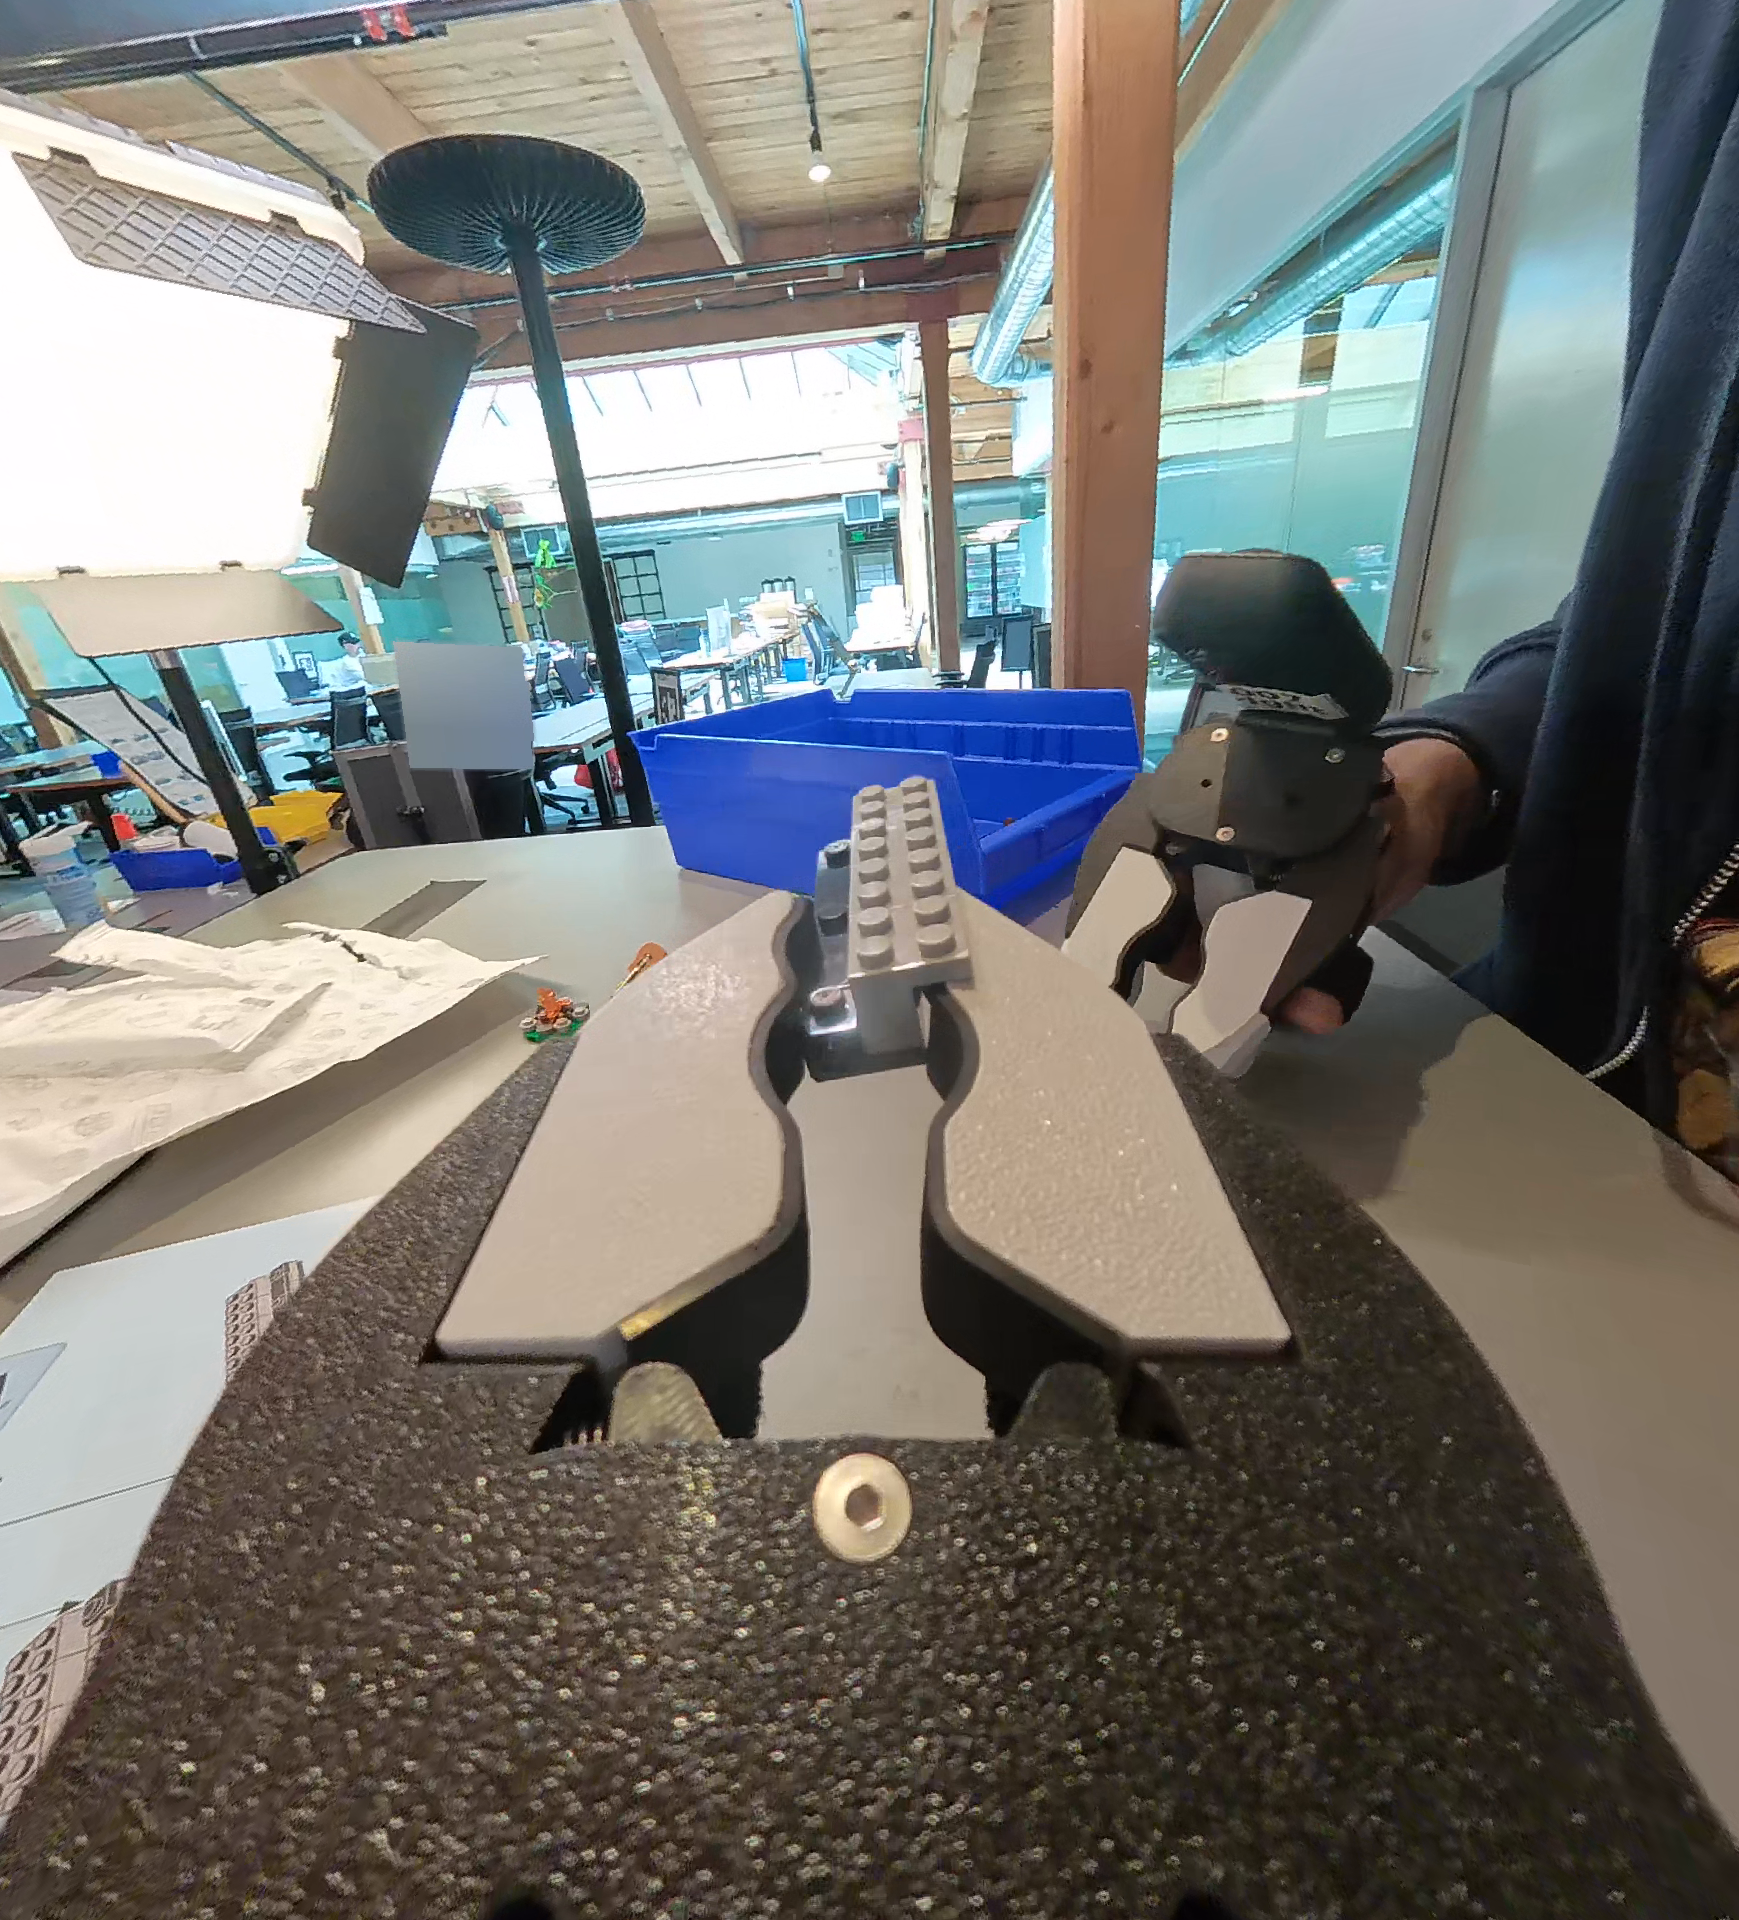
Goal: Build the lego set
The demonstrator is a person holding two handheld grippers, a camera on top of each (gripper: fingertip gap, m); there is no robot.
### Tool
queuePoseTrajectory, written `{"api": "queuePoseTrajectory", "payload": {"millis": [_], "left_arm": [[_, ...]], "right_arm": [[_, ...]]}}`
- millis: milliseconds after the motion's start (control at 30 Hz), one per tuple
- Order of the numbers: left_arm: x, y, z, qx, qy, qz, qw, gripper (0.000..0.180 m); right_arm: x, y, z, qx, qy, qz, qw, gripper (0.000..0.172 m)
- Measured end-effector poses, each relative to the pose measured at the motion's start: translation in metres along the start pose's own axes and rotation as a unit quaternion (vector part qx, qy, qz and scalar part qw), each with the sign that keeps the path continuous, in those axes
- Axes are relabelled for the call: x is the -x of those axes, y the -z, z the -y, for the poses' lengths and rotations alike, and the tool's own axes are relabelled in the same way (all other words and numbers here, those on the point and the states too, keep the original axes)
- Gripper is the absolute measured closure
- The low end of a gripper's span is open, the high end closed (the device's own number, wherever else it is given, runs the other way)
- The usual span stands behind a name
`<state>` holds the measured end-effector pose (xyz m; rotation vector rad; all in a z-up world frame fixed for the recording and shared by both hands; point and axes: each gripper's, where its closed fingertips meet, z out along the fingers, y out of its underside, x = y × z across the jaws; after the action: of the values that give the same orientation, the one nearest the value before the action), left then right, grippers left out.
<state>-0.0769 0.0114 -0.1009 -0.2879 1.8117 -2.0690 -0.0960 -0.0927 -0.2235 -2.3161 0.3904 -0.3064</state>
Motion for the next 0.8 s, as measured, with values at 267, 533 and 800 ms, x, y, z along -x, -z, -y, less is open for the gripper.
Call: {"api": "queuePoseTrajectory", "payload": {"millis": [267,533,800], "left_arm": [[0.001,0.000,-0.001,0.003,0.003,0.003,1.000,0.161],[0.002,0.001,-0.002,0.011,-0.001,0.008,1.000,0.161],[0.007,0.002,-0.002,0.010,0.000,0.022,1.000,0.161]], "right_arm": [[-0.007,-0.028,0.019,0.017,-0.001,0.024,1.000,0.148],[-0.022,-0.015,0.053,-0.073,0.018,-0.025,0.997,0.163],[-0.035,0.003,0.034,-0.088,-0.008,-0.049,0.995,0.147]]}}
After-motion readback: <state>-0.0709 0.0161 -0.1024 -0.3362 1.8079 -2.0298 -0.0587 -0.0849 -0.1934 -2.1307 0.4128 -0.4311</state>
